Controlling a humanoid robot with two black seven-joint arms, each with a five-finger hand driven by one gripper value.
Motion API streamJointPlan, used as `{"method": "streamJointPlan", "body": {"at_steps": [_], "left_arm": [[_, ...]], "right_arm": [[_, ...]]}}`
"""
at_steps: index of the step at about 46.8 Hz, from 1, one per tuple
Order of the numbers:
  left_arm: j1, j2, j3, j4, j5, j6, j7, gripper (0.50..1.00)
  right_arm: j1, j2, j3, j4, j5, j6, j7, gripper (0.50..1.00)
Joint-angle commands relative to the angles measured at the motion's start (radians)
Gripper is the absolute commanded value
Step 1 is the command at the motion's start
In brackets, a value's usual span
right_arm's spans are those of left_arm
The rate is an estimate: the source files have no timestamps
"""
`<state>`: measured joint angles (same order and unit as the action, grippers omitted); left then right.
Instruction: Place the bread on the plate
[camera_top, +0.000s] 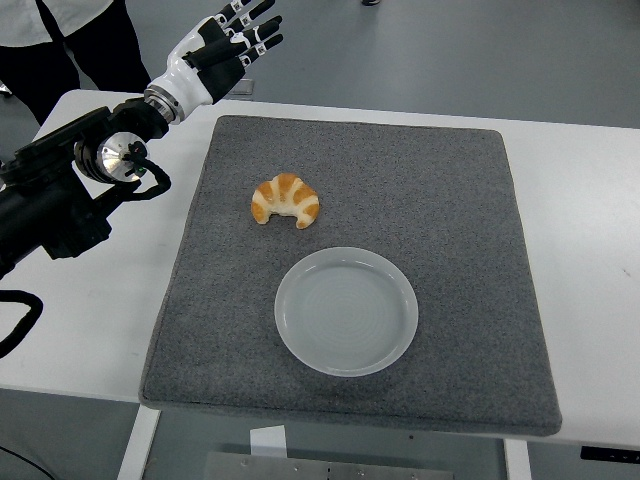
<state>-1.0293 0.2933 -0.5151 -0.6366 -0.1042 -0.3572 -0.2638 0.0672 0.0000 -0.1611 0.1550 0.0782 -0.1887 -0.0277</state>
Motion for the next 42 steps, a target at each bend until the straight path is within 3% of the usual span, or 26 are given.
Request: {"method": "streamJointPlan", "body": {"at_steps": [1, 42], "left_arm": [[0.0, 0.0, -0.002, 0.0, 0.0, 0.0, 0.001, 0.992], [-0.002, 0.001, -0.005, 0.0, 0.0, 0.0, 0.0, 0.992]], "right_arm": [[0.0, 0.0, 0.0, 0.0, 0.0, 0.0, 0.0, 0.952], [-0.001, 0.0, 0.0, 0.0, 0.0, 0.0, 0.0, 0.952]]}}
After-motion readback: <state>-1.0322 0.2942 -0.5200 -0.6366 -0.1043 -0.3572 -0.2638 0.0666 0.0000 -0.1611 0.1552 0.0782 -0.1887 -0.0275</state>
